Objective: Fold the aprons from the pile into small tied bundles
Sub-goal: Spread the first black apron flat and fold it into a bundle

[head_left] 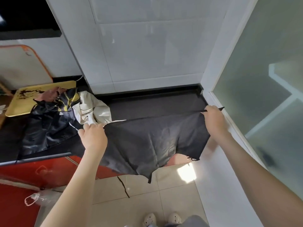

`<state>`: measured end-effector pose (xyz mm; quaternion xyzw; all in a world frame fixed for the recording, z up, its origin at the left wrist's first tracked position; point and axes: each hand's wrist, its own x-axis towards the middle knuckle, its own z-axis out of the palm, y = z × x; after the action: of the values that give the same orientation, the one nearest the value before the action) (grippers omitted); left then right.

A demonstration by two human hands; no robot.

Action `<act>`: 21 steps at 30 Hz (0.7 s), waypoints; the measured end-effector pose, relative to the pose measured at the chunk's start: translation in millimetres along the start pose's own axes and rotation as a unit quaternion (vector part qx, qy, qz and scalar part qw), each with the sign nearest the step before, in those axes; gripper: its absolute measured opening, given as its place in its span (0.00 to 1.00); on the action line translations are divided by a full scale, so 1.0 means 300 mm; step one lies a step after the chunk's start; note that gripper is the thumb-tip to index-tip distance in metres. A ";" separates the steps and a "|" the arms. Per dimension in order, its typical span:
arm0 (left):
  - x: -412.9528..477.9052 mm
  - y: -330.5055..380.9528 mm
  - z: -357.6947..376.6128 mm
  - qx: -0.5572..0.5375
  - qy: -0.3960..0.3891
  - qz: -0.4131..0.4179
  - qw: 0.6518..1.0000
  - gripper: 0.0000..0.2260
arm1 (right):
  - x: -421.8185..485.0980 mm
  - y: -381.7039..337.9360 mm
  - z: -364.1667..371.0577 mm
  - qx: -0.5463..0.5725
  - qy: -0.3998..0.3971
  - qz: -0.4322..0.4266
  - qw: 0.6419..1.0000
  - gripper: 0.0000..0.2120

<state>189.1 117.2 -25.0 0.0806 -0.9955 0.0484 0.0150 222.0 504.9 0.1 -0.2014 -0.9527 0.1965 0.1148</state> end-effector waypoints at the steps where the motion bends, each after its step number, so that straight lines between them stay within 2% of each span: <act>1: -0.004 0.004 -0.018 0.011 -0.015 -0.018 1.000 0.12 | 0.008 -0.025 -0.008 -0.001 0.004 -0.027 1.000 0.07; 4: -0.012 0.084 -0.090 -0.042 -0.021 0.009 0.999 0.20 | 0.019 -0.114 -0.022 -0.012 -0.001 -0.128 0.992 0.08; 7: -0.040 0.264 -0.173 -0.163 -0.021 0.143 0.976 0.36 | 0.013 -0.228 -0.027 -0.017 -0.014 -0.202 0.979 0.08; 9: -0.067 0.404 -0.223 -0.223 -0.015 0.219 0.950 0.39 | 0.001 -0.305 -0.027 -0.034 -0.031 -0.245 0.969 0.09; 11: -0.075 0.512 -0.251 -0.300 -0.022 0.254 0.919 0.32 | -0.012 -0.360 -0.027 -0.044 -0.040 -0.295 0.954 0.09; 13: -0.060 0.566 -0.265 -0.408 -0.046 0.221 0.885 0.16 | -0.016 -0.378 -0.029 -0.017 -0.044 -0.333 0.942 0.09; 14: -0.050 0.579 -0.266 -0.430 -0.053 0.199 0.879 0.11 | -0.012 -0.374 -0.030 0.025 -0.047 -0.330 0.942 0.10; 17: -0.026 0.587 -0.271 -0.391 -0.027 0.212 0.895 0.08 | 0.011 -0.336 -0.038 0.199 -0.064 -0.236 0.949 0.24; 19: -0.018 0.583 -0.269 -0.414 -0.017 0.211 0.885 0.09 | 0.043 -0.291 -0.025 0.249 -0.108 -0.169 0.947 0.31; 20: -0.015 0.578 -0.268 -0.436 -0.018 0.199 0.877 0.09 | 0.056 -0.265 -0.013 0.233 -0.138 -0.155 0.950 0.29; 21: -0.013 0.569 -0.269 -0.456 -0.017 0.182 0.871 0.10 | 0.065 -0.239 0.004 0.200 -0.169 -0.148 0.954 0.24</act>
<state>167.1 293.6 39.0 -0.1170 -0.9043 -0.4100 0.0240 179.9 452.7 32.0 0.0051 -0.9184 0.3952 0.0175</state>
